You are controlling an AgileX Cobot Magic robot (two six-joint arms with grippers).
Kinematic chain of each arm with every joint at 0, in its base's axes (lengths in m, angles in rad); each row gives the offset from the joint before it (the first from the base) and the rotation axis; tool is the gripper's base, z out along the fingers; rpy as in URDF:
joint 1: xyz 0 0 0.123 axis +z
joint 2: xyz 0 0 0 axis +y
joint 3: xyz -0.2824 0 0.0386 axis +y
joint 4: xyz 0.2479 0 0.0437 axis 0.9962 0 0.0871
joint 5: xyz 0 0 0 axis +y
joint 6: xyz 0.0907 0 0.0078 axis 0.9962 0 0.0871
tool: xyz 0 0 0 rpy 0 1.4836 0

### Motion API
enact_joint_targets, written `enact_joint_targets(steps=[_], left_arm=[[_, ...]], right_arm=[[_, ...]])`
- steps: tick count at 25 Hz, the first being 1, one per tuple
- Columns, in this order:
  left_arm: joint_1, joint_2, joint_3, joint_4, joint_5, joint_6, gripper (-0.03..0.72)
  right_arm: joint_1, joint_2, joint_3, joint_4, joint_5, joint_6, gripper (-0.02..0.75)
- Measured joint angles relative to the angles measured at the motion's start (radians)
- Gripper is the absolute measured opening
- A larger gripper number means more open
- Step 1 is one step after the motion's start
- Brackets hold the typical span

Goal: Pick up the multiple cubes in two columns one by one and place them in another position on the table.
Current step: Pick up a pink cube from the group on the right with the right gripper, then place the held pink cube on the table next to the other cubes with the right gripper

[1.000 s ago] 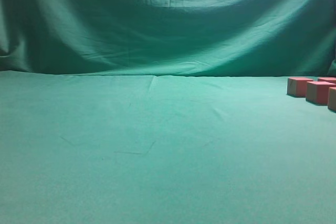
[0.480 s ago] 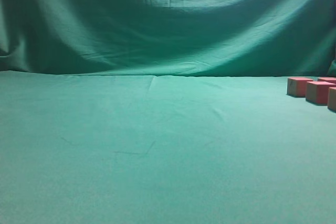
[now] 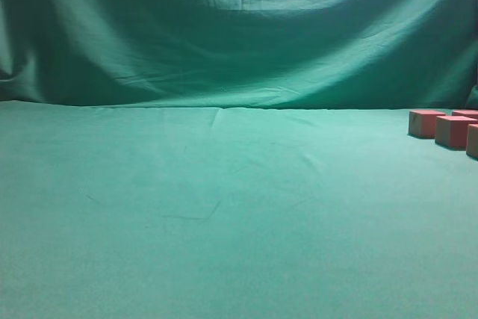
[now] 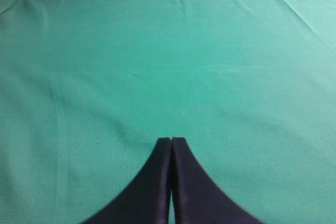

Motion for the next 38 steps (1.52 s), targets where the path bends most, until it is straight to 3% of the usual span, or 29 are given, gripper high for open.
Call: enact_joint_targets(steps=[13, 18, 25, 32, 38], left_arm=[[0.000, 0.000, 0.000, 0.000, 0.000, 0.000, 0.000], [0.000, 0.000, 0.000, 0.000, 0.000, 0.000, 0.000], [0.000, 0.000, 0.000, 0.000, 0.000, 0.000, 0.000], [0.000, 0.000, 0.000, 0.000, 0.000, 0.000, 0.000], [0.000, 0.000, 0.000, 0.000, 0.000, 0.000, 0.000]], right_arm=[[0.000, 0.127, 0.000, -0.029, -0.061, 0.008, 0.476], [0.000, 0.139, -0.002, -0.029, -0.065, 0.010, 0.262], [0.000, 0.139, -0.026, -0.024, -0.030, 0.009, 0.269], [0.069, 0.139, -0.260, 0.053, 0.194, -0.165, 0.269], [0.171, 0.145, -0.484, 0.092, 0.208, -0.351, 0.269]])
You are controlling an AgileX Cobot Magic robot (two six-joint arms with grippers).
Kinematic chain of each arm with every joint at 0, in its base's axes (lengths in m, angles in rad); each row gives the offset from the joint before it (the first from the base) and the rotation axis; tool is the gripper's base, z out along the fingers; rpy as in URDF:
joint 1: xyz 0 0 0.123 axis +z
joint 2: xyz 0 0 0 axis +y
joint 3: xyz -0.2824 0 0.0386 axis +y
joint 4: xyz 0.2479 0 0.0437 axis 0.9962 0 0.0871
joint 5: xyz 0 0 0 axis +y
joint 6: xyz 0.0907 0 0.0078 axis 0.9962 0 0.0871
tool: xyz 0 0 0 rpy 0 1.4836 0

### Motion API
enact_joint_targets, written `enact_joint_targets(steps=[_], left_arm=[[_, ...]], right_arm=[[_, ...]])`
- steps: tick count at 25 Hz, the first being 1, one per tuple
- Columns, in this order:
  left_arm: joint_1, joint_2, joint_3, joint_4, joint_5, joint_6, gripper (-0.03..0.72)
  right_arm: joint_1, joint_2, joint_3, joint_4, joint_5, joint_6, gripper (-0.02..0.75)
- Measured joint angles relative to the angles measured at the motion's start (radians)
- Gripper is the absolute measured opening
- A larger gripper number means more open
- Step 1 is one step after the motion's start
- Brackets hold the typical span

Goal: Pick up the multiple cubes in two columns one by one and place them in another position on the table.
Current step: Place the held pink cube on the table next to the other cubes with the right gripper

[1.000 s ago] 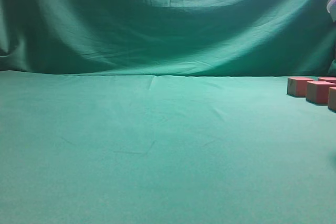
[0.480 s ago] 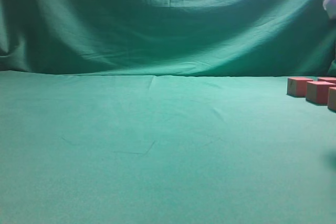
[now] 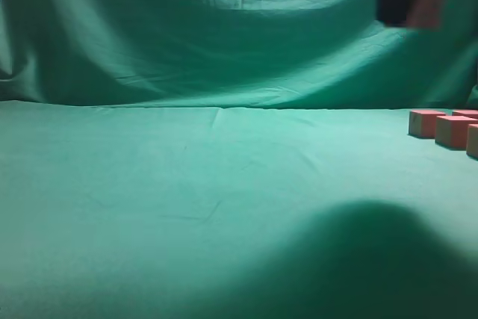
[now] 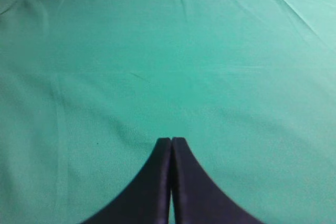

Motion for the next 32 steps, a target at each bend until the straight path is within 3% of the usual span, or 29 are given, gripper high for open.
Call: enact_joint_targets(steps=[8, 17, 32], left_arm=[[0.000, 0.000, 0.000, 0.000, 0.000, 0.000, 0.000], [0.000, 0.000, 0.000, 0.000, 0.000, 0.000, 0.000], [0.000, 0.000, 0.000, 0.000, 0.000, 0.000, 0.000]], right_arm=[[0.009, 0.177, -0.280, 0.022, 0.124, -0.223, 0.269], [0.009, 0.444, -0.530, 0.130, 0.161, -0.389, 0.269], [0.011, 0.653, -0.643, 0.125, 0.158, -0.413, 0.269]])
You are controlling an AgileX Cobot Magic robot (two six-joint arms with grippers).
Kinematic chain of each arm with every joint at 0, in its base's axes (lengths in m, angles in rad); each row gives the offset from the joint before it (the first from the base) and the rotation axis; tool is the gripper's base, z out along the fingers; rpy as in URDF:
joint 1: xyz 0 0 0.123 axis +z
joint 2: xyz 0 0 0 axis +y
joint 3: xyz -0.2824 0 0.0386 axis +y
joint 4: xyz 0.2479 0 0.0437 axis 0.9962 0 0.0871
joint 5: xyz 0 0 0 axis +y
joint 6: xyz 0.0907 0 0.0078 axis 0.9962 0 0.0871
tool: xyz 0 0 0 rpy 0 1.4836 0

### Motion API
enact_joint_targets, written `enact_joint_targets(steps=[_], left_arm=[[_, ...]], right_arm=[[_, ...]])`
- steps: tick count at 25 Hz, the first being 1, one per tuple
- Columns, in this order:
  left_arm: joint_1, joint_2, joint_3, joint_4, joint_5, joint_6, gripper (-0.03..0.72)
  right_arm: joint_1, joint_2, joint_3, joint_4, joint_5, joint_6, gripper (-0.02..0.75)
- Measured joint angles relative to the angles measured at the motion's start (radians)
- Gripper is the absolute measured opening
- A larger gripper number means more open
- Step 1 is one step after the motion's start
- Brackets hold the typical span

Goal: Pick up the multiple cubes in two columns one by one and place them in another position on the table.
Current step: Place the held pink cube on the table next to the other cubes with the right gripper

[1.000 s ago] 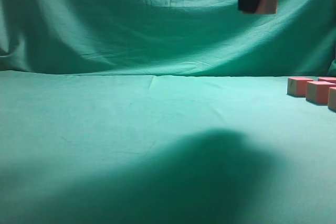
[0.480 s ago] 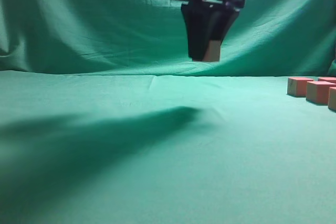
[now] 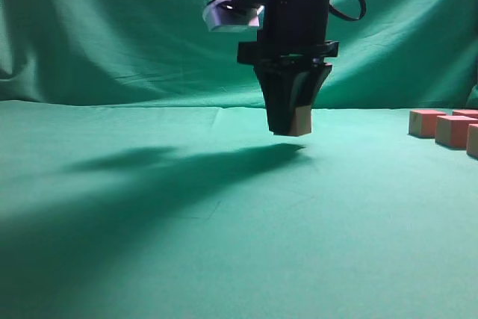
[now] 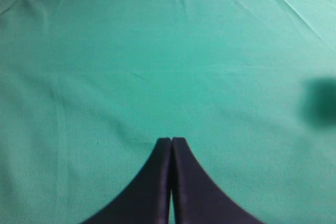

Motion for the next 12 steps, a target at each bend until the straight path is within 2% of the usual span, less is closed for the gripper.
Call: enact_joint_targets(steps=[12], left_arm=[[0.000, 0.000, 0.000, 0.000, 0.000, 0.000, 0.000]], right_arm=[[0.000, 0.019, -0.009, -0.039, -0.049, 0.103, 0.269]])
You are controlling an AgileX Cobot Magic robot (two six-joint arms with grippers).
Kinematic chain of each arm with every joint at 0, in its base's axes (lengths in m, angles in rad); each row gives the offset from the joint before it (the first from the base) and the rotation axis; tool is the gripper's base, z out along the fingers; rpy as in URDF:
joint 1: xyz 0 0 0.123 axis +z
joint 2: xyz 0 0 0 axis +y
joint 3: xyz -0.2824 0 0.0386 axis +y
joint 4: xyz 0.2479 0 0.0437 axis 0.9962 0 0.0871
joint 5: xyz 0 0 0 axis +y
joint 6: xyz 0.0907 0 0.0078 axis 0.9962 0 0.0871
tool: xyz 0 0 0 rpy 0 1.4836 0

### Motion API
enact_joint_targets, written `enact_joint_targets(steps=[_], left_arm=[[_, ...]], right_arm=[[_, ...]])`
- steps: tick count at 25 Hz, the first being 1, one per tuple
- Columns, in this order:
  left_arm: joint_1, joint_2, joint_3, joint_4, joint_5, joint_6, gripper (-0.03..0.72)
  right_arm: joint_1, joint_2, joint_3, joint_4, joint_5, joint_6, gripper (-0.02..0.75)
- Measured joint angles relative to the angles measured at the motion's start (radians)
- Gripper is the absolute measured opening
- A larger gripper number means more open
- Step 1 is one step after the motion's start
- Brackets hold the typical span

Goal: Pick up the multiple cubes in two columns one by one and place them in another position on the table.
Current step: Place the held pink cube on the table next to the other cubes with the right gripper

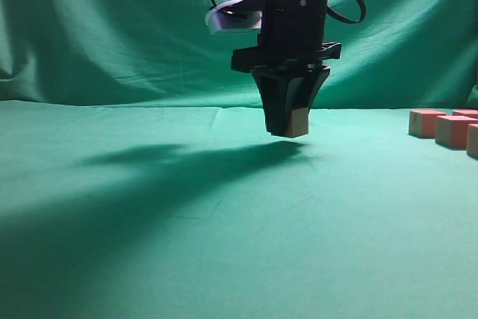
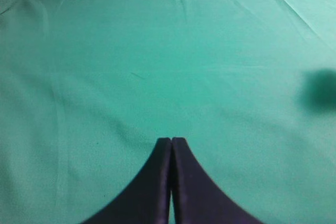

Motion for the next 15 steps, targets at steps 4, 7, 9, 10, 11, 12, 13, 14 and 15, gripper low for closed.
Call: enact_joint_targets(steps=[4, 7, 9, 10, 11, 12, 13, 14, 15], left_arm=[[0.000, 0.000, 0.000, 0.000, 0.000, 0.000, 0.000], [0.000, 0.000, 0.000, 0.000, 0.000, 0.000, 0.000], [0.000, 0.000, 0.000, 0.000, 0.000, 0.000, 0.000], [0.000, 0.000, 0.000, 0.000, 0.000, 0.000, 0.000], [0.000, 0.000, 0.000, 0.000, 0.000, 0.000, 0.000], [0.000, 0.000, 0.000, 0.000, 0.000, 0.000, 0.000], [0.000, 0.000, 0.000, 0.000, 0.000, 0.000, 0.000], [0.000, 0.000, 0.000, 0.000, 0.000, 0.000, 0.000], [0.000, 0.000, 0.000, 0.000, 0.000, 0.000, 0.000]], right_arm=[[0.000, 0.000, 0.000, 0.000, 0.000, 0.045, 0.269], [0.000, 0.000, 0.000, -0.002, 0.000, 0.077, 0.269], [0.000, 0.000, 0.000, -0.002, 0.000, 0.086, 0.269], [0.000, 0.000, 0.000, -0.002, 0.000, 0.089, 0.269], [0.000, 0.000, 0.000, -0.002, 0.000, 0.091, 0.269], [0.000, 0.000, 0.000, -0.002, -0.003, 0.091, 0.269], [0.000, 0.000, 0.000, -0.004, -0.002, 0.091, 0.269], [0.000, 0.000, 0.000, -0.004, -0.005, 0.091, 0.269], [0.000, 0.000, 0.000, -0.006, -0.005, 0.092, 0.269]])
